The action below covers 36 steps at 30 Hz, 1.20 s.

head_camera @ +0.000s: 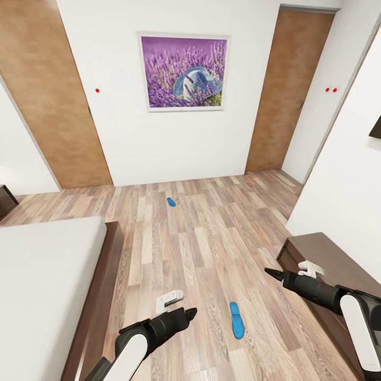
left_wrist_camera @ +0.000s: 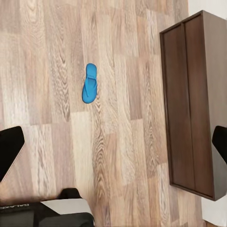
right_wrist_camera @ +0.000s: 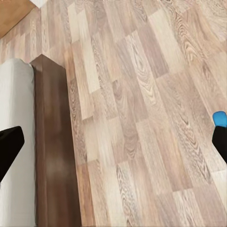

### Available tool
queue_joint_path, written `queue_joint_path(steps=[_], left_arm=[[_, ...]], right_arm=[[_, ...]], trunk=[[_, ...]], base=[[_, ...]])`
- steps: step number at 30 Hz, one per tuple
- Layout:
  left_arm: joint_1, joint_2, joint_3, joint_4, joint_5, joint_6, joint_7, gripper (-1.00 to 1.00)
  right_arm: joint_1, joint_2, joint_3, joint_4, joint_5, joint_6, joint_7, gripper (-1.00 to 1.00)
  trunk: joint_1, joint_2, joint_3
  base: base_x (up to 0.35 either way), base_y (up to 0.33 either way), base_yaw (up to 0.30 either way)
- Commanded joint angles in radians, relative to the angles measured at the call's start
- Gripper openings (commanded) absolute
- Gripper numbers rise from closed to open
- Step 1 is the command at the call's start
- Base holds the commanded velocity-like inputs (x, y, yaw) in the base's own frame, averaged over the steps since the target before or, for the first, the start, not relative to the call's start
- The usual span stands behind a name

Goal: In the bedroom, move the book from the bed onto either nightstand, and place the two sandals side by side next to the bed.

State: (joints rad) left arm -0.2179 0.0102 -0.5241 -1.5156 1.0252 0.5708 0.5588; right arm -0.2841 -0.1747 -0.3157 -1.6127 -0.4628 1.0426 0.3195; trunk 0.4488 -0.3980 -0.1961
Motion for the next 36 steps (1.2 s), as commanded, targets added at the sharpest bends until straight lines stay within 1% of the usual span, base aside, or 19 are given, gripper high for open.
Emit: queue_joint_path(steps=[1, 22, 29, 36], left_arm=[[-0.001, 0.001, -0.002, -0.001, 0.01, -0.001, 0.01, 1.0], [-0.001, -0.002, -0.002, -0.002, 0.01, -0.001, 0.01, 1.0], [-0.001, -0.005, -0.002, -0.002, 0.009, 0.0, 0.009, 1.0], [-0.001, -0.007, -0.001, -0.001, 0.009, 0.0, 0.01, 1.0]], right_arm=[[-0.001, 0.0, -0.002, -0.001, 0.009, 0.005, 0.01, 1.0], [-0.001, -0.002, -0.002, -0.001, 0.009, 0.005, 0.01, 1.0], [-0.001, -0.002, -0.002, -0.001, 0.009, 0.005, 0.01, 1.0], [-0.001, -0.002, -0.003, -0.001, 0.009, 0.005, 0.01, 1.0]], trunk=[[0.001, -0.002, -0.002], [0.001, -0.002, -0.002], [0.001, -0.002, -0.002], [0.001, -0.002, -0.002]], base=[[0.317, 0.15, 0.0], [0.312, 0.14, 0.0], [0.152, 0.066, 0.0], [0.058, 0.026, -0.04]])
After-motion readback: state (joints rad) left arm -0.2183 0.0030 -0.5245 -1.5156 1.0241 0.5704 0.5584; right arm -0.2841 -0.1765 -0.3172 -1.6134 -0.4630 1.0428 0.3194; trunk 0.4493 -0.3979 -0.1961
